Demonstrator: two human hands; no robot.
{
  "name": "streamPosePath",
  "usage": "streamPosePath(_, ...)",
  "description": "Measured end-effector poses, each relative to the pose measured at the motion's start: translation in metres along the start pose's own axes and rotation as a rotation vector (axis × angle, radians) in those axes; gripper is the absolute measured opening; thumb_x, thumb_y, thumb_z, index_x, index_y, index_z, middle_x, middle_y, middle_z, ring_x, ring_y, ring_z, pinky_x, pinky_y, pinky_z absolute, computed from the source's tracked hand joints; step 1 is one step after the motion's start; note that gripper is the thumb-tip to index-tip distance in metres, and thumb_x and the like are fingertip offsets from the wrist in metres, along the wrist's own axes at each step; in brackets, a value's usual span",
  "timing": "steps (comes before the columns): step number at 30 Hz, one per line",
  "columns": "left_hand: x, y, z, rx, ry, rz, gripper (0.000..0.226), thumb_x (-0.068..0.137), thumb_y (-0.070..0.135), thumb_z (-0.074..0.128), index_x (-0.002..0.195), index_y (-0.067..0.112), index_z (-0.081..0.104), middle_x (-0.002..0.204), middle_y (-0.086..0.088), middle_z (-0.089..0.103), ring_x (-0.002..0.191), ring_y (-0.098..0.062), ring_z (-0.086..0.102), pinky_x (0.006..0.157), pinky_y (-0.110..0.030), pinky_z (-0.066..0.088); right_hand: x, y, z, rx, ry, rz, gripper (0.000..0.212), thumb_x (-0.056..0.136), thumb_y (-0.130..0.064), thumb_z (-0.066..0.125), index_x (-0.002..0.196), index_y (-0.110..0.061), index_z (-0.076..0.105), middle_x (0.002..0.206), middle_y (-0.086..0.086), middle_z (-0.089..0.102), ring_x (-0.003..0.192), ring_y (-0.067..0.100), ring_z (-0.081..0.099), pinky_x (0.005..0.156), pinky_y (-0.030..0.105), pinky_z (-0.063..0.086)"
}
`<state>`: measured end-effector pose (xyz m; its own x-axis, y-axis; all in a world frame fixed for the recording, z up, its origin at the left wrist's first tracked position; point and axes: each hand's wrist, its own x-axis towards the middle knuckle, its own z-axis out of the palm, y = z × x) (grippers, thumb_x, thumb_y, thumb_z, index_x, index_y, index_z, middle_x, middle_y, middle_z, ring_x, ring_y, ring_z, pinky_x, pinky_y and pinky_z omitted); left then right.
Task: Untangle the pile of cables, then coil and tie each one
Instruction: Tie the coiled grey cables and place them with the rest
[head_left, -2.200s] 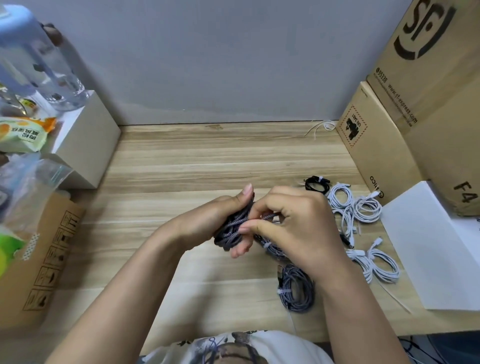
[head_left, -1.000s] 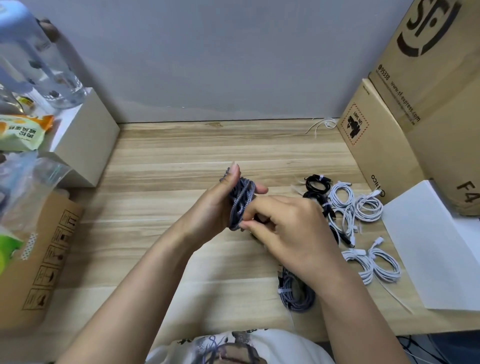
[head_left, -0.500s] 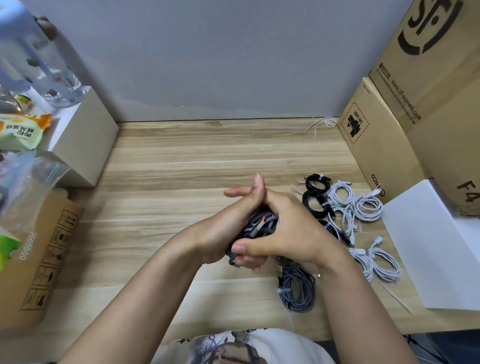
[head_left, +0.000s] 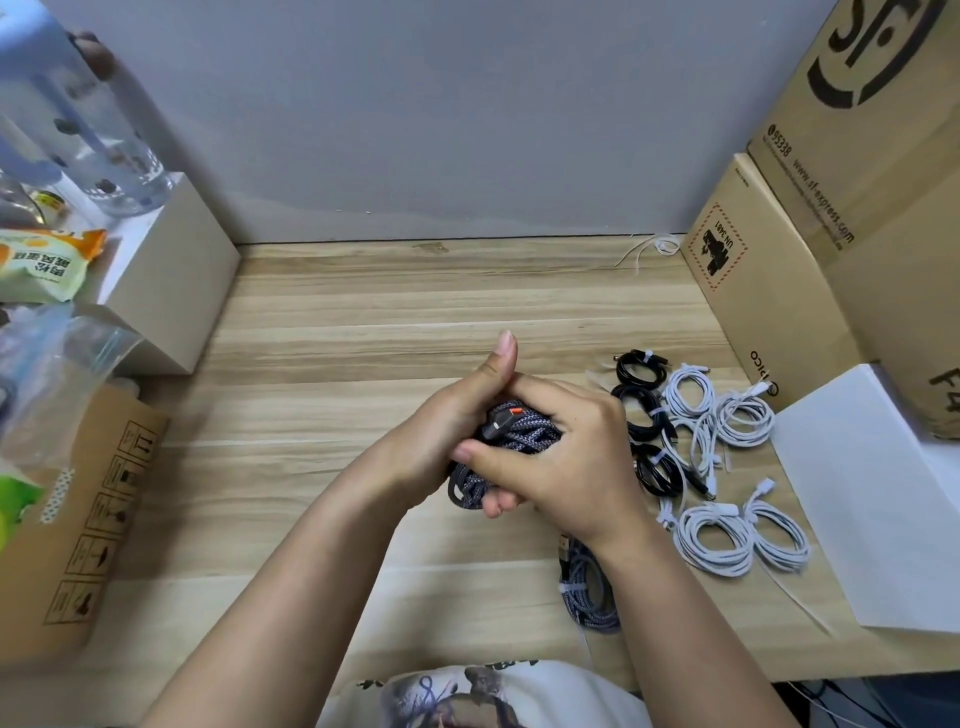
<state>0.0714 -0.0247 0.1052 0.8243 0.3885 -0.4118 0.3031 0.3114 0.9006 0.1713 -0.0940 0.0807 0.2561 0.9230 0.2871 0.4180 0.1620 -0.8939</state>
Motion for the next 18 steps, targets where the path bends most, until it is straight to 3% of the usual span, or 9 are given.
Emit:
streamPosePath(2, 0.004, -0.002, -0.002, -0.011, 0.149, 0.031, 0.083, 0.090, 0.059, 0.021, 0.074, -0.016, 0.053, 0.046, -0.016, 0.049, 0.032, -0.019, 0.044, 0.038, -0.022, 0.033, 0.003, 0.005, 0.000, -0.029, 0.066, -0.012, 0.032, 0.062, -0.041, 0.080, 0.088, -0.023, 0.073, 0.064, -0.015, 0.065, 0.058, 0.002, 0.063, 0.060, 0.022, 0.049)
streamPosePath(5, 0.011, -0.001, -0.005, -0.054, 0.421, 0.111, 0.053, 0.095, 0.042, 0.038, 0.066, 0.004, 0.062, 0.053, -0.016, 0.055, 0.037, -0.020, 0.048, 0.040, -0.022, 0.037, 0.011, 0.014, -0.002, 0.043, 0.147, 0.082, 0.034, 0.069, -0.042, 0.075, 0.095, -0.020, 0.074, 0.066, -0.008, 0.071, 0.057, 0.006, 0.067, 0.064, 0.030, 0.054)
streamPosePath(7, 0.020, 0.000, -0.008, -0.106, 0.524, 0.126, 0.049, 0.097, 0.032, 0.042, 0.057, 0.015, 0.063, 0.048, -0.007, 0.056, 0.040, -0.015, 0.052, 0.042, -0.018, 0.041, 0.020, 0.019, -0.003, 0.091, 0.165, 0.145, 0.029, 0.070, -0.043, 0.073, 0.091, -0.024, 0.075, 0.068, -0.007, 0.071, 0.056, 0.010, 0.067, 0.063, 0.036, 0.055)
streamPosePath(10, 0.036, 0.002, -0.010, -0.165, 0.664, 0.083, 0.047, 0.098, 0.031, 0.043, 0.056, 0.016, 0.057, 0.046, 0.001, 0.053, 0.039, -0.010, 0.050, 0.040, -0.014, 0.037, 0.034, 0.026, 0.001, 0.073, 0.187, 0.159, 0.030, 0.070, -0.047, 0.069, 0.092, -0.028, 0.073, 0.079, -0.009, 0.072, 0.063, 0.010, 0.067, 0.066, 0.038, 0.055)
streamPosePath(14, 0.056, 0.005, -0.015, -0.315, 0.728, 0.054, 0.061, 0.096, 0.038, 0.040, 0.038, 0.021, 0.045, 0.038, 0.005, 0.039, 0.032, -0.011, 0.036, 0.038, -0.016, 0.029, 0.048, 0.033, 0.009, -0.004, 0.217, 0.128, 0.032, 0.072, -0.049, 0.067, 0.092, -0.026, 0.076, 0.083, -0.006, 0.072, 0.077, 0.006, 0.067, 0.073, 0.029, 0.052)
streamPosePath(18, 0.076, -0.004, -0.027, -0.180, 0.691, 0.038, 0.066, 0.094, 0.049, 0.035, 0.035, 0.022, 0.045, 0.037, 0.007, 0.038, 0.034, -0.014, 0.035, 0.046, -0.027, 0.028, 0.056, 0.045, 0.014, 0.253, 0.242, 0.248, 0.014, 0.068, -0.027, 0.077, 0.080, -0.033, 0.072, 0.079, -0.005, 0.071, 0.074, 0.007, 0.066, 0.072, 0.020, 0.050)
